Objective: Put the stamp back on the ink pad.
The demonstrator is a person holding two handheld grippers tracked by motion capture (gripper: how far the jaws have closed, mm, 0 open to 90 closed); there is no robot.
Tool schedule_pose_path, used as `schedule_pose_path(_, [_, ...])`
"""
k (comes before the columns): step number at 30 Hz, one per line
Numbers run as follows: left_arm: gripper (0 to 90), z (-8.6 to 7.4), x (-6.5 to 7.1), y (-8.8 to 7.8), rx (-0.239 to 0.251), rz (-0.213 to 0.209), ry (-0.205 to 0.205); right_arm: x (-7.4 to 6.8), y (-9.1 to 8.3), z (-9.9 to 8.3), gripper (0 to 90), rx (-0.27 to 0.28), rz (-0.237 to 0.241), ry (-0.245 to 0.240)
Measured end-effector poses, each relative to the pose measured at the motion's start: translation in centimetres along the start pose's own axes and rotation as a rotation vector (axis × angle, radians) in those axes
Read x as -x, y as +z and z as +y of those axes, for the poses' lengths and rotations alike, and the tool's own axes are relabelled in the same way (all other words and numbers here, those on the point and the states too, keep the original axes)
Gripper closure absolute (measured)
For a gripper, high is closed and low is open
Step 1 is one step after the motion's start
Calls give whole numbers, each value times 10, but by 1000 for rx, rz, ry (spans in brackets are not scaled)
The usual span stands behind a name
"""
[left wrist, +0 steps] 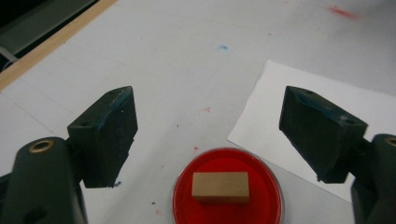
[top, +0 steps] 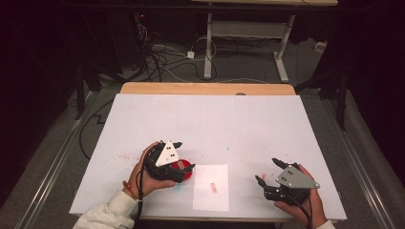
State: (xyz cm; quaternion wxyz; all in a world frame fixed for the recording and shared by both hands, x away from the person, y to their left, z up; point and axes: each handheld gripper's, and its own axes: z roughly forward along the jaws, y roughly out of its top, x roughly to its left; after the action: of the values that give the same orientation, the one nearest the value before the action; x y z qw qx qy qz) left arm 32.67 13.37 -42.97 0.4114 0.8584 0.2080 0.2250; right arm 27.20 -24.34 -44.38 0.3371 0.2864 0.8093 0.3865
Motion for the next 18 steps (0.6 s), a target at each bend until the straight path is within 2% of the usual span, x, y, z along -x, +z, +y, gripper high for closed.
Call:
schedule_pose_path(3, [190, 1, 0, -3, 14, 21, 19, 0, 0, 0, 247, 0, -1, 0])
schedule_pose_path(10, [189, 2, -7, -13, 40, 54, 12, -2, -1, 1, 247, 5, 2, 0])
schedule_pose_path(15, [185, 0, -8, -18, 33, 77, 21, -4, -1, 1, 247, 4, 3, 0])
schedule_pose_path(18, [185, -2, -9, -21, 24, 111, 37, -4, -1, 1, 248, 4, 4, 0])
